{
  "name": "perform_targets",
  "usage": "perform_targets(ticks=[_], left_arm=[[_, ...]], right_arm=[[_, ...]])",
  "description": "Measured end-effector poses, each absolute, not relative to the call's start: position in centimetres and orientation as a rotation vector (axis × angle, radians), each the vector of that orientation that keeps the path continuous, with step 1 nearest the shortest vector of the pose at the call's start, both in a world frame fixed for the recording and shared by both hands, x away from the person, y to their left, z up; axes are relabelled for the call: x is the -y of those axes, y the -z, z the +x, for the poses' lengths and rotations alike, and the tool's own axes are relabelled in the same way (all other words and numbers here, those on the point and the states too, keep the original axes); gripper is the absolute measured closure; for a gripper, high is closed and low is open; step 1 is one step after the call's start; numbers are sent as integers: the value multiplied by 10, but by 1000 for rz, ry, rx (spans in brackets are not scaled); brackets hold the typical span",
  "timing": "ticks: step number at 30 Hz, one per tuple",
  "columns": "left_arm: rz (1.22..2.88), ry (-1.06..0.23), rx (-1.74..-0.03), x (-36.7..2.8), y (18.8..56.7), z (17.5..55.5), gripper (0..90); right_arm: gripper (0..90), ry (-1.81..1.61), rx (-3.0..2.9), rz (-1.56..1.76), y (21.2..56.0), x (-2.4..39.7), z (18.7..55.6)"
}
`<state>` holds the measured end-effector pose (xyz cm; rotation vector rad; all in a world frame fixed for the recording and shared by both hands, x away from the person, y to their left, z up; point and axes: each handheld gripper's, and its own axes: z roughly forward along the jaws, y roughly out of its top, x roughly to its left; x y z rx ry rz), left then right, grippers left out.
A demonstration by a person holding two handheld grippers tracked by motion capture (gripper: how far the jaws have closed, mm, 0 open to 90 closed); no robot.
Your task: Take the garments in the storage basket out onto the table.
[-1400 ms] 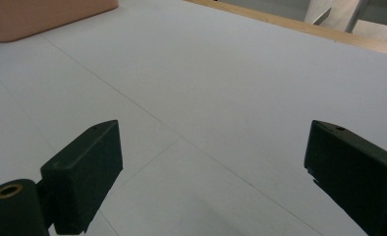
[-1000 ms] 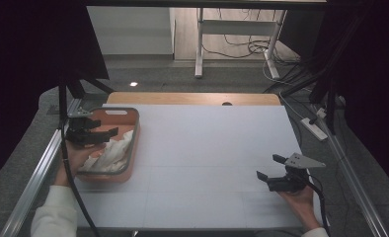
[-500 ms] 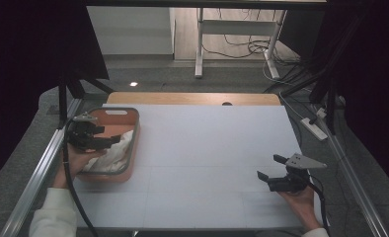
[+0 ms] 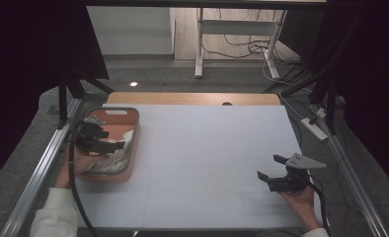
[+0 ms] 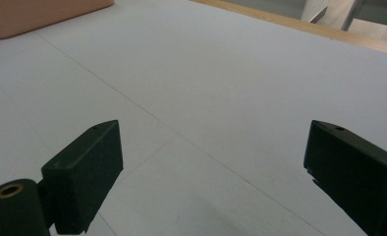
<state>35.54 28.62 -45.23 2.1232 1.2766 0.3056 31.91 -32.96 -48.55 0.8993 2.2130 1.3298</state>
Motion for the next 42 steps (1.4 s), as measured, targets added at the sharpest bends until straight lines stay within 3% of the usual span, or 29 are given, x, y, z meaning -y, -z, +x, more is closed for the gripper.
perform_targets(ticks=[28,35,40,41,42], left_arm=[[2315,-258,-1367,-272,469,374,200],[2346,-195,-1370,-271,473,379,304],[2358,-164,-1367,-271,476,381,476],[2362,-156,-1366,-272,476,382,476],[2365,-154,-1365,-272,476,382,557]], right_arm=[[77,-1317,-2222,900,487,329,320],[77,-1329,-2220,906,486,328,320],[77,-1323,-2218,907,486,327,320],[77,-1323,-2218,907,486,327,320],[77,-1320,-2217,905,486,328,320]])
